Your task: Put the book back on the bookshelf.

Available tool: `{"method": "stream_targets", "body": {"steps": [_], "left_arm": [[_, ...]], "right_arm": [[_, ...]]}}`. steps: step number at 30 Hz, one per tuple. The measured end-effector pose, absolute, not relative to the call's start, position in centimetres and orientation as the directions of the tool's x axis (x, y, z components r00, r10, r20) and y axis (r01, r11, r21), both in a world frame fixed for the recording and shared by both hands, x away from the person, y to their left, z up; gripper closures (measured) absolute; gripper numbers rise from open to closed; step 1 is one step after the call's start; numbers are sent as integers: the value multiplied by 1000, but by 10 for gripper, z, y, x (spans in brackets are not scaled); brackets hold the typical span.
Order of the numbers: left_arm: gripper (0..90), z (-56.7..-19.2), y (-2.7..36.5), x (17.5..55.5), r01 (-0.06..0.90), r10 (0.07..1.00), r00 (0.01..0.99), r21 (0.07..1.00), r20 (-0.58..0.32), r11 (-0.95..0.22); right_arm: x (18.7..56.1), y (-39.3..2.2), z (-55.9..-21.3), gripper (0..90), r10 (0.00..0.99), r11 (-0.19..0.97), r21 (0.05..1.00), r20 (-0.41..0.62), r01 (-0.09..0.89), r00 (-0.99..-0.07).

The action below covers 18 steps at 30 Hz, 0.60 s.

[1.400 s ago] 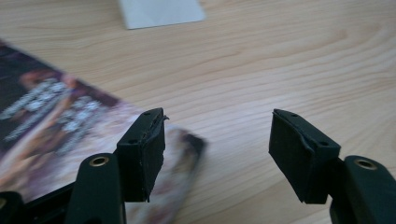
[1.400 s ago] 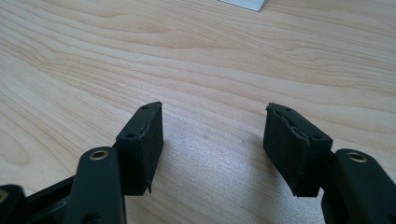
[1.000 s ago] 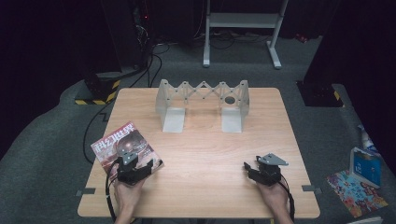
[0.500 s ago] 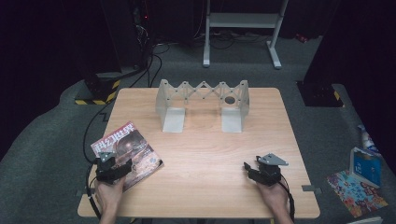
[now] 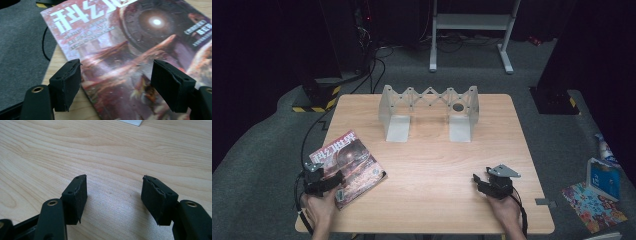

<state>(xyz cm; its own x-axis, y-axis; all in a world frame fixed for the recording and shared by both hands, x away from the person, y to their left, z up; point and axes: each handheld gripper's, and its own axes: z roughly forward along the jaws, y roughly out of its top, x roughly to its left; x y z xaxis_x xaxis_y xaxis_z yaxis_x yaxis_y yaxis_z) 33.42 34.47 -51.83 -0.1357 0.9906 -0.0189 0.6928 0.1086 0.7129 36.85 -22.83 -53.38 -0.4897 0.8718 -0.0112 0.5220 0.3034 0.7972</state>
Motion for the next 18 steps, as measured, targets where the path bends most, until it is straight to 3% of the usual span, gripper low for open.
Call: {"method": "stream_targets", "body": {"steps": [9, 18], "left_arm": [[227, -524, 350, 331, 677, 984, -157, 717, -79, 165], [232, -523, 351, 330, 693, 988, -134, 706, -75, 147]], "right_arm": [[368, -228, -534, 377, 872, 303, 797, -11, 522, -489], [369, -228, -534, 377, 872, 303, 797, -11, 522, -489]]}}
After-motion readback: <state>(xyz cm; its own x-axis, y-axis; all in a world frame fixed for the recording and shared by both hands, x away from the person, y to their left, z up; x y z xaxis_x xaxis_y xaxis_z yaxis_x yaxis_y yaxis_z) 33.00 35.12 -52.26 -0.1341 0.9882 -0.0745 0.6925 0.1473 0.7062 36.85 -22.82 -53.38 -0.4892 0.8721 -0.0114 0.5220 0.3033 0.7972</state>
